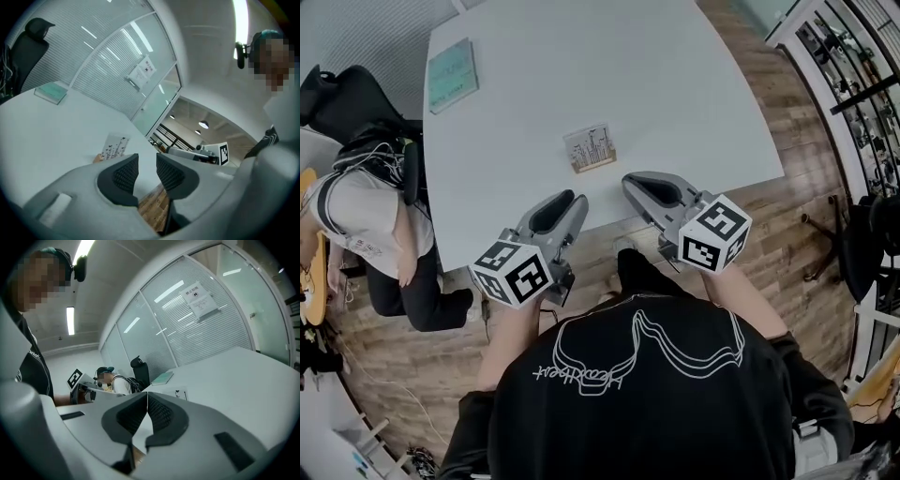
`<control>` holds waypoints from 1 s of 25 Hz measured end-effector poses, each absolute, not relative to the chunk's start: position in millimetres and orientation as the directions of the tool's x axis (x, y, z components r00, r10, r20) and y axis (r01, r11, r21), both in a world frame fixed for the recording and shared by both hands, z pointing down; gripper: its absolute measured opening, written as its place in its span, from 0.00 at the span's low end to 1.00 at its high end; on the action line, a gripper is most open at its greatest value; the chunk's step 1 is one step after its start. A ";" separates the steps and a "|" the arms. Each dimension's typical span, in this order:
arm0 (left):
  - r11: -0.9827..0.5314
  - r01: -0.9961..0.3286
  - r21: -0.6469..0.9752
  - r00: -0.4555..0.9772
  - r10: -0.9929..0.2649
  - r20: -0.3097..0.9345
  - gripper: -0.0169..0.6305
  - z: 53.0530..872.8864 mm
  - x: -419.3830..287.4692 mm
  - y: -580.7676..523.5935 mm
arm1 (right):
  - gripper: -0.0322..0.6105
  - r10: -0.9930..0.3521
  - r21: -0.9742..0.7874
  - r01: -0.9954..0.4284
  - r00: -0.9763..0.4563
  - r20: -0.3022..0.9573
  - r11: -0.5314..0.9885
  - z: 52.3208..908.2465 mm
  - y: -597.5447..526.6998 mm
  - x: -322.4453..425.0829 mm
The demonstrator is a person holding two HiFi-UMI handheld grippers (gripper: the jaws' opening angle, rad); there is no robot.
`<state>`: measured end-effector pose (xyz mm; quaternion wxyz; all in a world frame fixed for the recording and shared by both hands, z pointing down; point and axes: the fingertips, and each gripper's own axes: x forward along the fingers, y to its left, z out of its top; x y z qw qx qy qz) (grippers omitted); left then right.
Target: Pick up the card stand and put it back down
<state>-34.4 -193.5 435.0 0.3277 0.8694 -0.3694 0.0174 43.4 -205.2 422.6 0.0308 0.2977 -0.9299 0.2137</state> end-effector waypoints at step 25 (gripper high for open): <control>-0.741 -0.576 0.345 0.817 -0.541 0.200 0.05 358.7 1.0 -84.0 | 0.06 -0.503 -0.356 -0.512 -0.855 0.125 0.782 368.6 -90.1 39.9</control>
